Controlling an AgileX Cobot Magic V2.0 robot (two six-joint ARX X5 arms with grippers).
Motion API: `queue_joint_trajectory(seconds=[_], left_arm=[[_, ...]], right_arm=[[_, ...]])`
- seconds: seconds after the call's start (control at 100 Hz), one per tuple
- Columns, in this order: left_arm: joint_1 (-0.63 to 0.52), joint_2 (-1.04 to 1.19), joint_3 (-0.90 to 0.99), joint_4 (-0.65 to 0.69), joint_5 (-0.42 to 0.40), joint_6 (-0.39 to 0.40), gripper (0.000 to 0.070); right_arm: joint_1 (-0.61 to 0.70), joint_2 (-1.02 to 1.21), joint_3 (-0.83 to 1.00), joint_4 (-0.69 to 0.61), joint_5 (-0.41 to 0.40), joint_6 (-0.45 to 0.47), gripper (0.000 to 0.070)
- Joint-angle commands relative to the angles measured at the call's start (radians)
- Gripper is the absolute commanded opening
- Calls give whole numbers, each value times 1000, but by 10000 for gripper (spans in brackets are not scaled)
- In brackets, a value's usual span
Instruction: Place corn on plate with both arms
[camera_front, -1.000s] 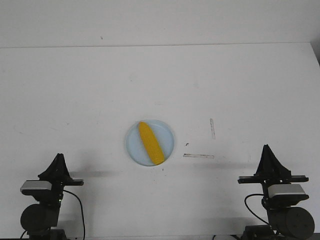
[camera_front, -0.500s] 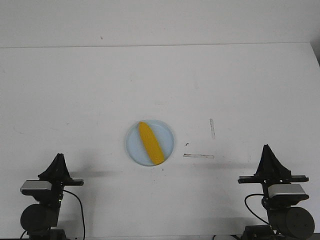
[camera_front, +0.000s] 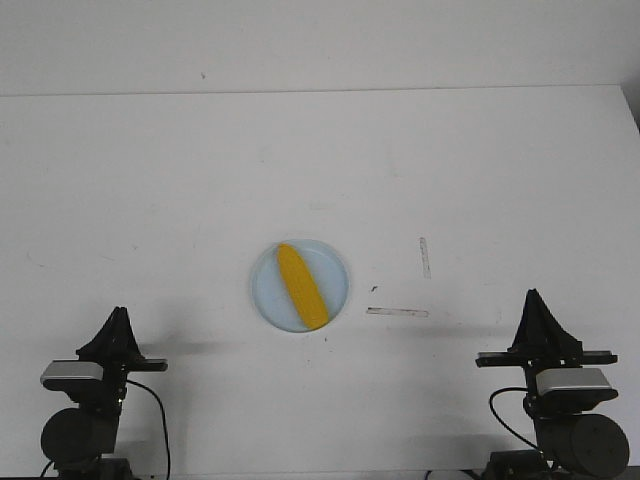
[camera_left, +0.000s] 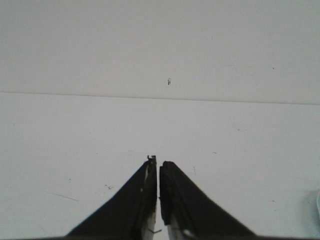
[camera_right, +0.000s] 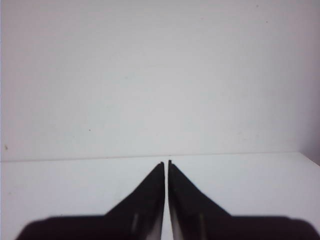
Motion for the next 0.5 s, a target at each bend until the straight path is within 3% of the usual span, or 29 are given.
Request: queue_joint_trajectory(seconds=[0.0, 0.27, 0.49], left_arm=[[0, -2, -21, 13, -2, 5, 1], [0, -2, -21, 14, -2, 5, 1], [0, -2, -21, 13, -2, 5, 1]], right_arm=[[0, -3, 4, 7, 10, -5, 10], [-12, -79, -64, -28, 2, -11, 10], [-11, -79, -215, 128, -32, -12, 10]])
